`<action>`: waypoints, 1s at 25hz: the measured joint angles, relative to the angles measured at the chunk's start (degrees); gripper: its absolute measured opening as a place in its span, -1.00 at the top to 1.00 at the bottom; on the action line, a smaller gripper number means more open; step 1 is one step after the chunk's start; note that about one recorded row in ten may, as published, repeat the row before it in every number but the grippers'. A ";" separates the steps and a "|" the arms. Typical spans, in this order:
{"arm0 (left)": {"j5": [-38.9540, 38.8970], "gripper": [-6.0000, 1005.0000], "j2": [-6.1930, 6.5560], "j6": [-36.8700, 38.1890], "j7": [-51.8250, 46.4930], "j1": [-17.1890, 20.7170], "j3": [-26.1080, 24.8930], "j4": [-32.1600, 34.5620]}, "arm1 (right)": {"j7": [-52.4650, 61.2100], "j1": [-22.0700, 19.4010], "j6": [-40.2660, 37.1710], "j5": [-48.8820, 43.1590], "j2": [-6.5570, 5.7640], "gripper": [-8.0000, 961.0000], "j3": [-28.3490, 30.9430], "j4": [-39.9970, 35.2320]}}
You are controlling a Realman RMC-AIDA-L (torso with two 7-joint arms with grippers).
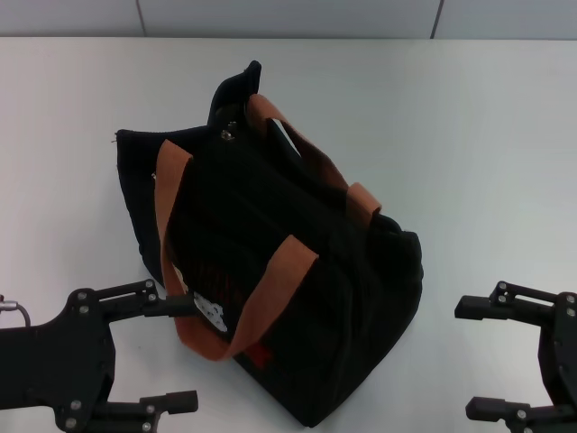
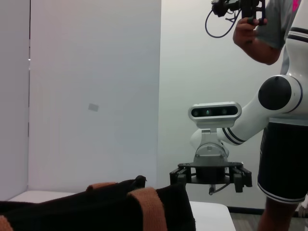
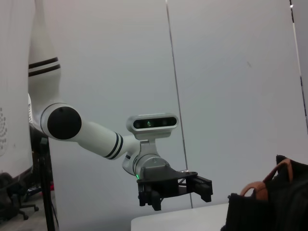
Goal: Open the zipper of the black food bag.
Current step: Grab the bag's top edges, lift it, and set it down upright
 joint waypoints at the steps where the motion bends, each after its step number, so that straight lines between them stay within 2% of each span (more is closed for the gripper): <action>1: 0.00 -0.60 0.00 0.00 0.00 0.00 0.00 0.00 | 0.00 0.00 0.00 0.00 0.00 -0.74 0.00 0.00; 16: -0.08 -0.60 -0.43 -0.20 1.28 0.36 -0.62 -0.05 | -0.08 0.30 0.54 0.03 0.03 -0.74 -0.04 0.17; 19: -0.03 -0.60 -0.63 -0.37 1.98 0.41 -4.07 -0.67 | -0.06 0.37 1.02 0.03 0.04 -0.74 -0.04 0.17; 20: 0.13 -0.60 -0.82 -0.77 3.46 0.30 -7.79 -2.07 | -0.05 0.41 1.53 0.03 0.05 -0.74 -0.03 0.37; 23: 0.18 -0.60 -0.89 -1.22 5.04 0.16 -10.46 -3.42 | -0.06 0.43 1.96 0.03 0.03 -0.74 -0.03 1.03; 25: 0.20 -0.60 -0.90 -4.05 8.58 -0.23 -18.77 -6.89 | -0.13 0.44 2.19 0.03 -0.02 -0.74 -0.03 1.46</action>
